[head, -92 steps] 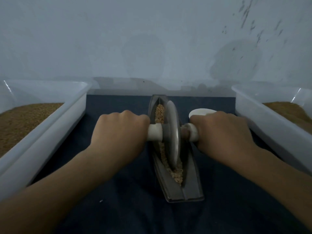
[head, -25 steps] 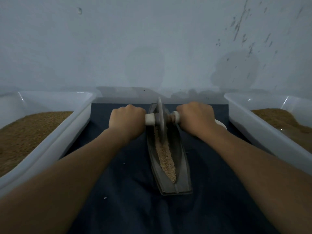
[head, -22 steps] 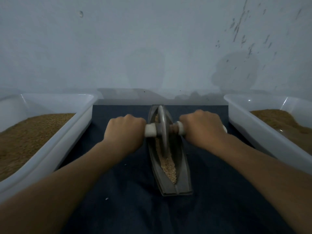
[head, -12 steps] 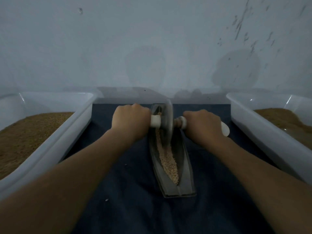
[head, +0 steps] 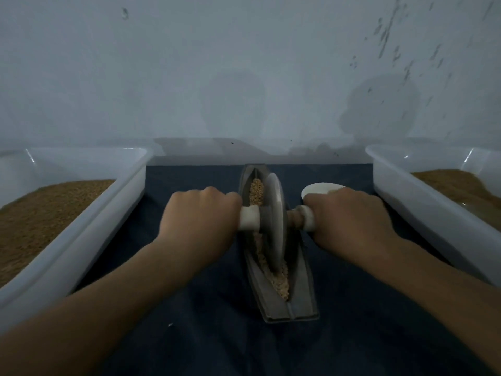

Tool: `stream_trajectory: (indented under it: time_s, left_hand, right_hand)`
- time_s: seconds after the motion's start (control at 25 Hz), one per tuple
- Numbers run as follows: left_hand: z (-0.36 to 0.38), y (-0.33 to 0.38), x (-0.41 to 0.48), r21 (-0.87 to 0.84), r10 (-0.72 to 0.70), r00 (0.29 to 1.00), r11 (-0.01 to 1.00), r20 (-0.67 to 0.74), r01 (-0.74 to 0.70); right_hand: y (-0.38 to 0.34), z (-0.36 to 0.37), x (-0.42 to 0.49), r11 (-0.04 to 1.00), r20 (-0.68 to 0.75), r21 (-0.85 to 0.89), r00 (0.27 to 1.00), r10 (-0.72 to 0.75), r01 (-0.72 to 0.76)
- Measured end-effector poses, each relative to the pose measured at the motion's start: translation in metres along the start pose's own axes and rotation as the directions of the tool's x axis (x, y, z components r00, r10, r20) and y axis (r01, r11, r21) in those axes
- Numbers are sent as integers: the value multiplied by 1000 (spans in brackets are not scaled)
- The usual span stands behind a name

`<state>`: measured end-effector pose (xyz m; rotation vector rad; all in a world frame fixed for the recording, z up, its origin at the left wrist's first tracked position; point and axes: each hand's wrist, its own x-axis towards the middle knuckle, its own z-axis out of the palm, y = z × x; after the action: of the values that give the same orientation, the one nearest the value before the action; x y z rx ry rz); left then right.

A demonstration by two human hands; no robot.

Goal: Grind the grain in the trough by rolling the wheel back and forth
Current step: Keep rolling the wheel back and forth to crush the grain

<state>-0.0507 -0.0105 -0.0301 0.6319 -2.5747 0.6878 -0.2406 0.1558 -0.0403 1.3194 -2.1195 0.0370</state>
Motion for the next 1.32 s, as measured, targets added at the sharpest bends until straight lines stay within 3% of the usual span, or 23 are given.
stream_trajectory:
  time_s: [0.2, 0.28, 0.36, 0.44, 0.48, 0.52, 0.6, 0.68, 0.76, 0.84, 0.92, 1.04, 1.2, 1.32]
  left_hand:
    - [7, -1, 67, 8, -52, 989, 999, 140, 52]
    - [3, 0, 46, -8, -52, 996, 999, 71, 53]
    - [3, 2, 4, -53, -27, 998, 998, -49, 24]
    - [1, -3, -23, -80, 26, 987, 996, -159, -39]
    - [3, -5, -25, -90, 27, 984, 995, -174, -44]
    - [4, -4, -22, -91, 11, 990, 996, -141, -24]
    - [12, 2, -4, -31, -72, 997, 997, -25, 71]
    - [18, 2, 31, -43, -123, 992, 991, 7, 123]
    - [13, 1, 53, -55, -106, 991, 992, 82, 111]
    - [5, 1, 42, -17, -65, 996, 998, 54, 66]
    - [-1, 3, 10, -24, -3, 998, 1000, -60, 2]
    - [-8, -4, -21, -59, 74, 975, 994, -211, -88]
    - [15, 1, 6, -34, -62, 998, 997, -8, 62]
    - [24, -3, 47, -74, -152, 986, 985, 69, 157]
  right_hand:
    - [-4, 22, 50, 970, 219, 156, 964, 152, -188]
    - [0, 15, 36, 972, 218, 171, 969, 120, -158]
    - [1, 4, 7, 996, 18, 88, 1000, -11, 9]
    - [1, -12, -13, 995, -210, 24, 973, -92, 99]
    - [3, -14, -14, 992, -254, 12, 960, -115, 122]
    - [3, -12, -10, 993, -240, 2, 964, -111, 115]
    - [-4, -4, 12, 999, -43, -6, 998, -34, 34]
    - [-8, 5, 43, 993, 163, 60, 983, 86, -97]
    - [-8, 11, 55, 979, 252, 93, 955, 154, -182]
    - [-4, 8, 42, 975, 244, 131, 959, 142, -177]
    - [-1, 2, 7, 996, 50, 75, 998, 41, -44]
    - [6, -13, -22, 996, -167, 14, 982, -83, 86]
    - [-5, 5, 14, 1000, 2, -21, 1000, -3, 3]
    - [-10, 8, 64, 994, 149, 56, 985, 86, -96]
